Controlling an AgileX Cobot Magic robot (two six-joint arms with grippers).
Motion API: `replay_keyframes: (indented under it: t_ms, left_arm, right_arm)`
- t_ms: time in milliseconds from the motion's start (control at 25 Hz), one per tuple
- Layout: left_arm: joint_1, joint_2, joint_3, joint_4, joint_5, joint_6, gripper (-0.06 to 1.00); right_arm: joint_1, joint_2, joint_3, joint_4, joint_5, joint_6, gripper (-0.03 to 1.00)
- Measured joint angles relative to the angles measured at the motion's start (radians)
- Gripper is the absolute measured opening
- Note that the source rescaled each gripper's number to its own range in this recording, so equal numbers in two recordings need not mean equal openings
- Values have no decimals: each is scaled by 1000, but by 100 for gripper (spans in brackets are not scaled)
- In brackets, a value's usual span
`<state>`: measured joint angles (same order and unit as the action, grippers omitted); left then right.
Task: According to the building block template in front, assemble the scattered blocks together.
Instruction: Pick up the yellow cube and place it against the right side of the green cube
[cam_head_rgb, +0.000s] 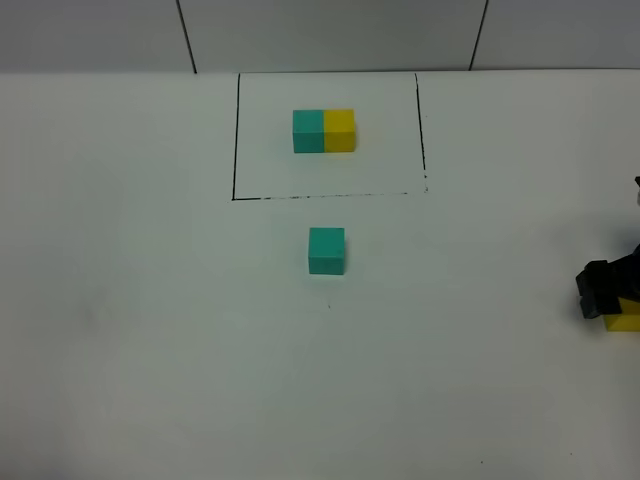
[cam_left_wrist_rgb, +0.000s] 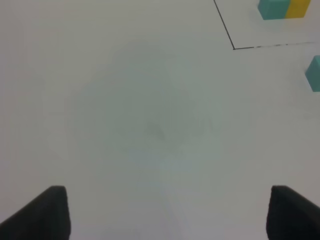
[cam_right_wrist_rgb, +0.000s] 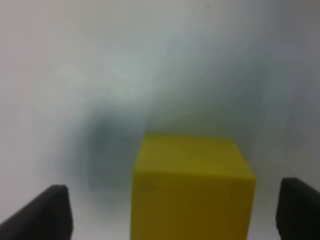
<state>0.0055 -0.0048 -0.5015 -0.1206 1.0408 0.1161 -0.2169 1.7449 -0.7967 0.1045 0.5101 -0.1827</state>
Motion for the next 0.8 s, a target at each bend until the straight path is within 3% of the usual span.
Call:
replay_keyframes:
  t_ms: [120, 280, 320, 600, 720, 800]
  left_arm:
    - [0, 0, 0, 0, 0, 0, 68]
    - [0, 0, 0, 0, 0, 0, 68]
    - [0, 0, 0, 0, 0, 0, 68]
    - [0, 0, 0, 0, 0, 0, 68]
    - [0, 0, 0, 0, 0, 0, 68]
    - [0, 0, 0, 0, 0, 0, 68]
  right_arm:
    - [0, 18, -1, 0, -1, -1, 57]
    - [0, 32, -1, -9, -1, 0, 8]
    - [0, 32, -1, -12, -1, 0, 0]
    - [30, 15, -18, -92, 45, -8, 1]
    - [118, -5, -85, -116, 129, -93, 1]
    - [205, -7, -152, -123, 184, -215, 1]
